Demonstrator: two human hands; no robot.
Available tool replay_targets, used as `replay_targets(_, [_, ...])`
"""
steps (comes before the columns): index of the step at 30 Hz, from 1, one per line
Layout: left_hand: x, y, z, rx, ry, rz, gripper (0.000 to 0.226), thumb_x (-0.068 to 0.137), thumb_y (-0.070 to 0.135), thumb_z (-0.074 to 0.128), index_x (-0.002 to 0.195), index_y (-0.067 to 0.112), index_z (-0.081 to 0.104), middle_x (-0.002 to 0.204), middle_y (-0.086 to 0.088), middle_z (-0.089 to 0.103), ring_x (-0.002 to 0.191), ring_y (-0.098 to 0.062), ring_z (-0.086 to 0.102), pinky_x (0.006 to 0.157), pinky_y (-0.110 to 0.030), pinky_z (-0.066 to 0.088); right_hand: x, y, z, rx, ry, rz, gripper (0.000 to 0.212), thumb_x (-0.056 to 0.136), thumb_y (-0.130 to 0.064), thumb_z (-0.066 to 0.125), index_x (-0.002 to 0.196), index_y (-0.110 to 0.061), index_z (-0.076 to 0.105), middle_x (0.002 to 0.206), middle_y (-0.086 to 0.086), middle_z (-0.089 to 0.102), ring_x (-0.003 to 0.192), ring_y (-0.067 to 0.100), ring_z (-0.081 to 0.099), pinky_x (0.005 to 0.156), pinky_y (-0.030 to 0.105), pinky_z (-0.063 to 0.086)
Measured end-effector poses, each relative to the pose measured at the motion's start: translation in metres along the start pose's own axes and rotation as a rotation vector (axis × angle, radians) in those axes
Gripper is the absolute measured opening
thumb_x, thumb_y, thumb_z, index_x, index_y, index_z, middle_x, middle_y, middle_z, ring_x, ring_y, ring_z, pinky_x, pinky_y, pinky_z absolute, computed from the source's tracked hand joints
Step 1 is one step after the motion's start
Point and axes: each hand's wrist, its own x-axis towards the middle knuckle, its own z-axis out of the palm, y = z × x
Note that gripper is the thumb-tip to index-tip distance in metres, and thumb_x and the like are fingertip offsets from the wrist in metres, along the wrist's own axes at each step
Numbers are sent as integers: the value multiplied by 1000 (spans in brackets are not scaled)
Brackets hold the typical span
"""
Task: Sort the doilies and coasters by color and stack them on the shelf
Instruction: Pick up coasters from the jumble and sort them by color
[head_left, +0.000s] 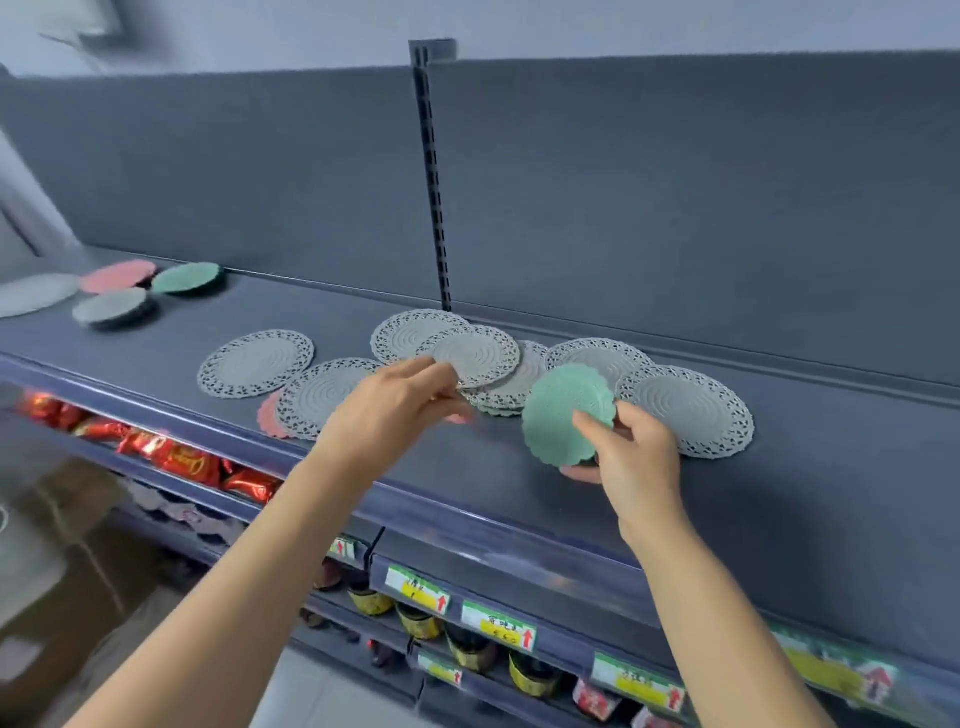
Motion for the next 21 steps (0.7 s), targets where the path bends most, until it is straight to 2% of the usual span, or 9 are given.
replay_targets(2, [-14,1,-24,-100,201,-204,26,80,36,71,75,17,54,68,14,59,64,0,53,54,-13,38,-1,-7,14,2,-41,-22,20,87,-4,62,74,-19,65,73,0,63,67,11,61,51,33,59])
replay_targets(4, [-27,-5,-52,-64,355,-358,21,81,32,73,79,16,59,69,16,59,61,0,53,56,-20,42,-5,-12,35,-14,-133,-34,19,87,-5,64,75,-20,67,78,3,67,73,15,63,53,34,59])
replay_targets(7, [-47,-32,-103,290,307,-524,30,81,51,59,89,22,65,79,8,67,71,-20,61,62,-27,39,-11,-17,80,-19,-250,-50,17,87,-7,64,78,-20,69,81,1,71,77,16,67,53,33,57])
replay_targets(9, [-65,-60,-137,354,302,-590,29,83,53,55,92,29,68,81,8,69,75,-21,63,66,-27,42,-16,-18,122,-36,-313,-64,13,86,-8,65,79,-19,70,84,2,73,81,20,69,53,32,57])
replay_targets(12, [-99,-106,-184,84,426,-678,13,82,38,70,83,25,72,75,10,67,68,-12,59,65,-25,43,-29,-18,200,-69,-398,-96,12,85,-10,67,80,-21,69,83,0,74,80,19,70,59,35,59])
replay_targets(14, [-122,-145,-212,-58,473,-748,13,82,34,72,77,22,69,71,9,66,65,-12,57,61,-25,43,-39,-16,252,-73,-428,-84,7,85,-11,68,88,-17,69,86,3,73,79,19,70,56,33,59])
replay_targets(16, [-139,-186,-238,-181,487,-830,18,85,34,69,76,19,64,68,3,63,55,-15,51,53,-26,41,-45,-15,302,-84,-439,-73,13,85,-11,67,97,-12,69,91,7,72,81,21,70,55,33,58])
replay_targets(19, [-155,-243,-271,-449,543,-956,19,94,27,57,87,9,55,65,-7,49,36,-10,37,36,-19,33,-45,-19,366,-88,-468,-69,14,87,-10,64,101,-11,67,93,9,71,83,22,70,55,31,57])
replay_targets(21, [-161,-275,-287,-607,574,-1017,16,97,21,52,102,7,57,71,-9,49,34,-6,35,33,-17,33,-41,-26,403,-42,-459,-39,15,88,-6,62,102,-11,66,89,7,71,76,19,70,54,31,57])
